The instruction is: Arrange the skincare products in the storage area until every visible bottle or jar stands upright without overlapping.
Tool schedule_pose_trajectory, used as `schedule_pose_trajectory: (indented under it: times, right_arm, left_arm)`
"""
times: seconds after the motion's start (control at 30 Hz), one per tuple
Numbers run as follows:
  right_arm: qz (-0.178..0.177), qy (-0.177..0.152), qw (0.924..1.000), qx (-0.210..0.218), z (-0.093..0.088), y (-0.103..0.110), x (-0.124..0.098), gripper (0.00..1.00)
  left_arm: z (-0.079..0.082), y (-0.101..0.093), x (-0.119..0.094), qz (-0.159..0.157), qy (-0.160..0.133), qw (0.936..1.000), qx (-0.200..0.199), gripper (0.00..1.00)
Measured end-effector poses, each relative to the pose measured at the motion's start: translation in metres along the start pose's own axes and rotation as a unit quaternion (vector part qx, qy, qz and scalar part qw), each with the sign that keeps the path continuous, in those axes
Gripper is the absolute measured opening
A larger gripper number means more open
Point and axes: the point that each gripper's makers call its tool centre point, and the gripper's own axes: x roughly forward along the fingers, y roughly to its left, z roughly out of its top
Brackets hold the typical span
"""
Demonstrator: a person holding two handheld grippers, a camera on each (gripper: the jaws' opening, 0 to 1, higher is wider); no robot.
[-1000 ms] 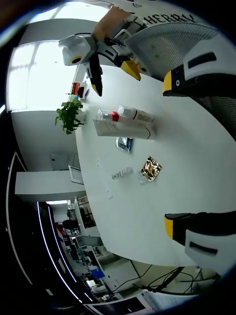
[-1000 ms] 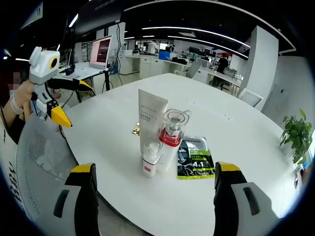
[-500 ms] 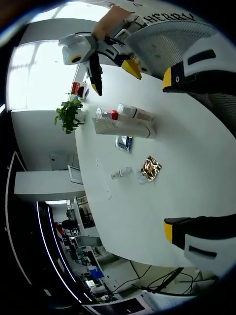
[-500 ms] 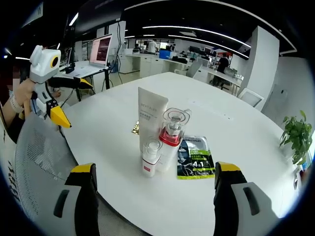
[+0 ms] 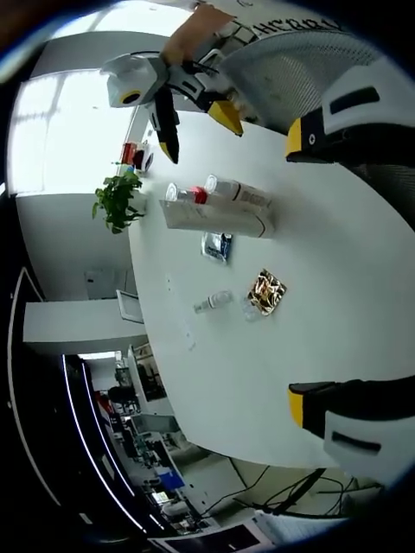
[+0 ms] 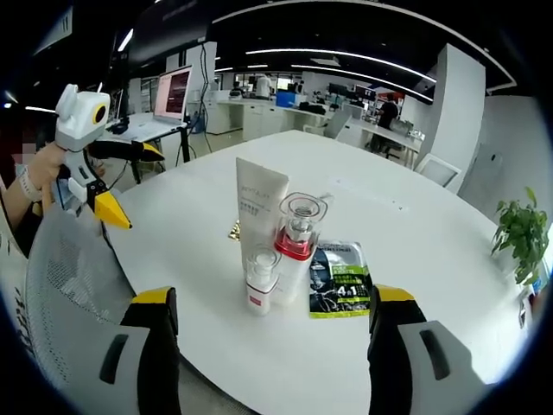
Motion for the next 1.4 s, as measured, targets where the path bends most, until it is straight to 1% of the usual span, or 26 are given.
schedule_pose_trajectory:
  times: [0.13, 0.2, 0.23, 0.3, 0.37, 0.43, 0.5, 0.57, 0.6, 0.7, 0.77, 0.87, 1.0, 1.1, 1.23, 1.33, 1.4]
  right_arm:
    - [-0.002, -0.006, 1.0, 0.003, 0.001, 0.0, 0.001, 0.86]
    - [0.0, -0.006, 1.0, 0.005, 0.0, 0.001, 0.002, 0.86]
    - [0.001, -0.005, 1.0, 0.005, -0.001, 0.001, 0.002, 0.84]
    - [0.002, -0.007, 0.9999, 0.008, -0.001, 0.001, 0.003, 0.84]
    - [0.005, -0.006, 0.9999, 0.014, -0.002, 0.0, 0.003, 0.78]
    - [0.005, -0.006, 0.9998, 0.016, -0.003, -0.001, 0.004, 0.79]
    - [0.004, -0.006, 0.9999, 0.016, -0.003, -0.001, 0.003, 0.77]
    - [0.005, -0.007, 0.9998, 0.02, -0.003, -0.001, 0.003, 0.77]
    - [0.005, -0.006, 0.9998, 0.02, -0.003, -0.001, 0.003, 0.76]
    - [0.003, -0.006, 0.9998, 0.02, -0.004, -0.001, 0.003, 0.76]
    - [0.006, -0.006, 0.9997, 0.024, -0.004, -0.001, 0.003, 0.74]
    - [0.009, -0.007, 0.9996, 0.028, -0.004, 0.001, 0.004, 0.73]
    - [0.012, -0.007, 0.9995, 0.029, -0.005, 0.003, 0.004, 0.72]
    - [0.014, -0.008, 0.9994, 0.03, -0.005, 0.003, 0.005, 0.71]
    - [0.017, -0.004, 0.9993, 0.033, -0.008, 0.005, 0.006, 0.68]
    - [0.017, -0.004, 0.9992, 0.035, -0.008, 0.005, 0.006, 0.67]
    - [0.019, -0.004, 0.9991, 0.037, -0.008, 0.006, 0.006, 0.66]
  left_arm:
    - [0.001, -0.001, 0.006, -0.016, -0.003, 0.9998, -0.011, 0.99]
    - [0.001, 0.001, 0.011, -0.018, 0.0, 0.9998, -0.006, 0.98]
    - [0.0, 0.002, 0.013, -0.017, 0.005, 0.9998, -0.003, 0.97]
    - [0.003, 0.004, 0.016, -0.019, 0.004, 0.9998, 0.004, 0.95]
    - [0.006, 0.005, 0.021, -0.025, 0.002, 0.9996, 0.009, 0.92]
    - [0.009, 0.007, 0.026, -0.029, 0.003, 0.9995, 0.011, 0.88]
    - [0.013, 0.009, 0.031, -0.031, -0.001, 0.9994, 0.018, 0.85]
    - [0.017, 0.011, 0.036, -0.032, -0.003, 0.9992, 0.024, 0.79]
    - [0.019, 0.013, 0.04, -0.034, -0.006, 0.9991, 0.026, 0.76]
    - [0.026, 0.016, 0.05, -0.04, -0.009, 0.9988, 0.027, 0.71]
    - [0.032, 0.018, 0.059, -0.041, -0.012, 0.9986, 0.031, 0.67]
    - [0.039, 0.019, 0.071, -0.045, -0.013, 0.998, 0.042, 0.65]
    - [0.046, 0.018, 0.09, -0.056, -0.015, 0.9971, 0.048, 0.59]
    - [0.046, 0.02, 0.104, -0.059, -0.011, 0.9974, 0.041, 0.55]
    - [0.044, 0.024, 0.126, -0.059, -0.002, 0.9973, 0.043, 0.53]
    - [0.045, 0.025, 0.135, -0.058, 0.001, 0.9974, 0.043, 0.5]
    - [0.046, 0.024, 0.145, -0.06, 0.003, 0.9972, 0.045, 0.5]
